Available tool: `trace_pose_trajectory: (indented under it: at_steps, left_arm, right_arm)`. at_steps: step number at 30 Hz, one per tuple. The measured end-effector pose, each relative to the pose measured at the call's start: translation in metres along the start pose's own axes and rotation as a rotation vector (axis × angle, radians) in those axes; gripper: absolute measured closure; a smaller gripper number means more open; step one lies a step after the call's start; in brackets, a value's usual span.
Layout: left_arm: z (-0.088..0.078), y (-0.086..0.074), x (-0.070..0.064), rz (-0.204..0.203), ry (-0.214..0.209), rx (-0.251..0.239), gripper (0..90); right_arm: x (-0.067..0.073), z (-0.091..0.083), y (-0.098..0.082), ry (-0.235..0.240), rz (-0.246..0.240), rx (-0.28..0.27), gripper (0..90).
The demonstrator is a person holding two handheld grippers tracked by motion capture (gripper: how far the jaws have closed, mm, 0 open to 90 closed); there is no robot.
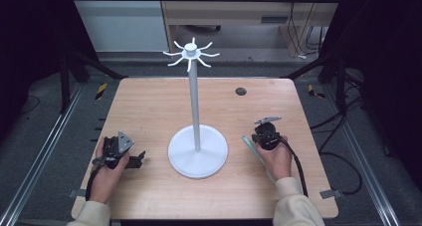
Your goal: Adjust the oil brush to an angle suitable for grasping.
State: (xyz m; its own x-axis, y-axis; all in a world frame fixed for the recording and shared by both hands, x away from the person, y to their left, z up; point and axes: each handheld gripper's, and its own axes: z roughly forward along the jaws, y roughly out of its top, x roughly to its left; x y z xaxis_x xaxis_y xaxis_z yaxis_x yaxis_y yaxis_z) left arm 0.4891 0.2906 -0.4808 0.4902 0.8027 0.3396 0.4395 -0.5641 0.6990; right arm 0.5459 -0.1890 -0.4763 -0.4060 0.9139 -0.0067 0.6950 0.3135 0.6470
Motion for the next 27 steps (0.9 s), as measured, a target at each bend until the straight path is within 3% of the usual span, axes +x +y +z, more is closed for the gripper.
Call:
trace_pose_trajectory:
  at_steps: [10, 19, 27]
  left_arm:
    - [0.0, 0.0, 0.0, -0.003, 0.001, -0.004, 2.8]
    - [0.001, 0.0, -0.001, 0.003, -0.002, 0.001, 2.8]
    - [0.001, 0.0, -0.001, 0.002, -0.003, 0.002, 2.8]
  right_arm:
    - [0.003, 0.008, -0.003, -0.014, -0.032, 0.041, 90.0]
    - [0.007, 0.009, -0.004, 0.01, -0.043, 0.038, 90.0]
    - [0.012, 0.007, -0.004, 0.079, -0.079, 0.033, 90.0]
